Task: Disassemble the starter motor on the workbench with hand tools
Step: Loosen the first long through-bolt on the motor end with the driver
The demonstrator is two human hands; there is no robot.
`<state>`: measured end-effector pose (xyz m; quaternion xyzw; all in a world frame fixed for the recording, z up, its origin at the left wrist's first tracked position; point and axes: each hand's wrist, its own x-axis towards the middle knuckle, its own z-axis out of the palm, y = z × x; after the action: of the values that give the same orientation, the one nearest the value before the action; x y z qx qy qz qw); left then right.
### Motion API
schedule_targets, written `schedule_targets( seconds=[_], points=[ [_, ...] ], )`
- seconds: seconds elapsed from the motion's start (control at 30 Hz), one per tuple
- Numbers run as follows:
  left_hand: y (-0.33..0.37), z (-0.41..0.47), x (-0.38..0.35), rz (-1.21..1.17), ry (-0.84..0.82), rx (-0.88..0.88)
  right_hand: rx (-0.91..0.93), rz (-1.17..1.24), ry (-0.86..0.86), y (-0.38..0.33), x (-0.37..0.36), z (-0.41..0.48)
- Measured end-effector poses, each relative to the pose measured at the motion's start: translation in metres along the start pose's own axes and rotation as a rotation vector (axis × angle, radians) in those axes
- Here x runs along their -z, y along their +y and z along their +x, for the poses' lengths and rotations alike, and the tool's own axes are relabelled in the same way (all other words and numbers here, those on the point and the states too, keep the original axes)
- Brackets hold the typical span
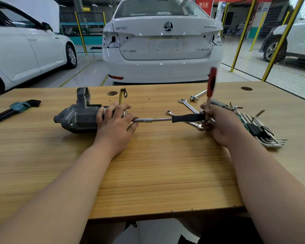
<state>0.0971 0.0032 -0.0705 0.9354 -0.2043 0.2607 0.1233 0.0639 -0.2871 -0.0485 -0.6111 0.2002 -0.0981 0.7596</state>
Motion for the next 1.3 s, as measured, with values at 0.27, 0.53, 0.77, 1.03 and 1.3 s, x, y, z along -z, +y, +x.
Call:
schedule_targets(
  seconds=[0.27,0.53,0.77,1.03,1.3],
  points=[
    [-0.0021,0.0002,-0.001,-0.049,0.016,0.005,0.012,-0.015,-0.003,-0.002,0.0013,-0.006],
    [-0.0013,-0.0011,0.0013,-0.077,0.074,-0.008,-0.022,0.114,0.017,-0.0006,0.0037,-0.0037],
    [-0.0015,-0.0013,0.0009,-0.097,0.126,-0.014,-0.008,0.037,0.088,0.0022,-0.0009,-0.0024],
    [-0.0069,0.0013,-0.002,-0.006,0.045,0.108,-0.045,0.013,0.019,0.0003,-0.001,-0.0052],
    [-0.0087,0.003,0.0011,-0.057,0.052,0.091,-0.059,0.028,-0.009,-0.0008,0.0009,-0.0041]
  ],
)
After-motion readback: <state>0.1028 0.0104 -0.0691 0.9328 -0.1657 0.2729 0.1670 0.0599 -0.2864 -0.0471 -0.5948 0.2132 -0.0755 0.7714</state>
